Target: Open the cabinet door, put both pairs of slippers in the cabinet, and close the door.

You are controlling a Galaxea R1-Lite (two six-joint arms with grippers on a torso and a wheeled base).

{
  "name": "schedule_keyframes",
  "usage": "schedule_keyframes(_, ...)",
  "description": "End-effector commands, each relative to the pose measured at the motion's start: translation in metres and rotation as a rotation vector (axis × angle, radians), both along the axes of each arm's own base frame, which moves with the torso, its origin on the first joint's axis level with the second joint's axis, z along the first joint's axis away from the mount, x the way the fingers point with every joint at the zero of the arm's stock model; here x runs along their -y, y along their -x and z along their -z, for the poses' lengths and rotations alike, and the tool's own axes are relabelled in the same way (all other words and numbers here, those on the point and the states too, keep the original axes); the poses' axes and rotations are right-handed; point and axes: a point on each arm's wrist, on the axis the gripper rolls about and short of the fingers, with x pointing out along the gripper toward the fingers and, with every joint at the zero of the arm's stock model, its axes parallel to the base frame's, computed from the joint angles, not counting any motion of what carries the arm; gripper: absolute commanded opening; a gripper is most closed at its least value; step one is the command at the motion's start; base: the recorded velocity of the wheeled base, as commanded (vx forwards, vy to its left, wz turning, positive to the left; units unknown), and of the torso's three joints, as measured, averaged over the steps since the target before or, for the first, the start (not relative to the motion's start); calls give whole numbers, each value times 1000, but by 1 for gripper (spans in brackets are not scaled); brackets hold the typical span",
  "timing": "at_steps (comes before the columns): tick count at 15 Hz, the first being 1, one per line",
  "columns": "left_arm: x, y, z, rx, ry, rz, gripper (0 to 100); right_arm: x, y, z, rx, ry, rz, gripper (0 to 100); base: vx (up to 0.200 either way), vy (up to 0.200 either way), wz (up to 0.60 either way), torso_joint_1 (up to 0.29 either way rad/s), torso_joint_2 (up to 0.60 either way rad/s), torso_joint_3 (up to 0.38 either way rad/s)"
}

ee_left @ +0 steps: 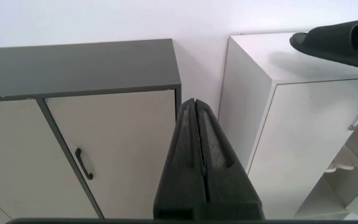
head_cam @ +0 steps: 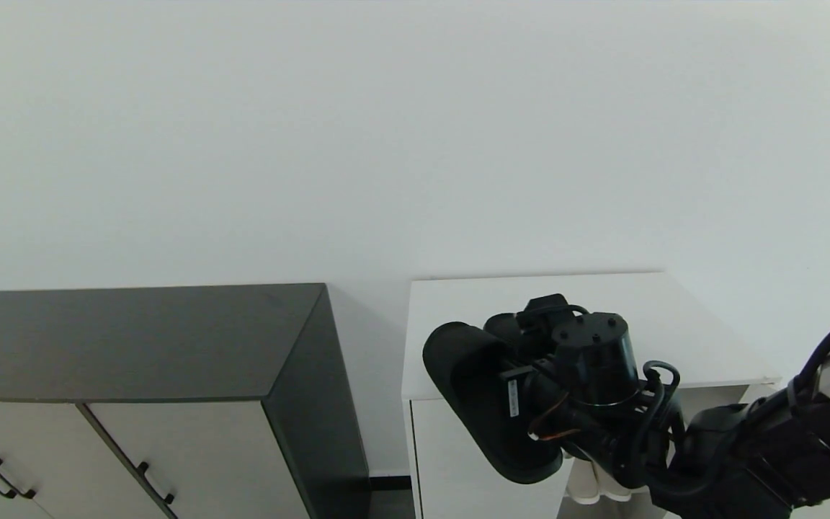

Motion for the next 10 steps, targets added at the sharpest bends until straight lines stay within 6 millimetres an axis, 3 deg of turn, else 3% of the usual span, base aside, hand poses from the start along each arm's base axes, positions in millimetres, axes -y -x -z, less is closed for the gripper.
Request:
schedule_keyframes(1,0,0,0,0,0,0,0,-2,-1,5,-8,9,-1,0,-200,0,0,7,-2,7)
schedule_keyframes(9,0,0,0,-1,0,-1,0,-3,-2,8,-14,16,0,0,-200,0,0,1,1,2)
schedule_keyframes(10,0,0,0,-1,0,0,0,-3,-2,9,-17,16,1,0,0,0,0,0,0,0)
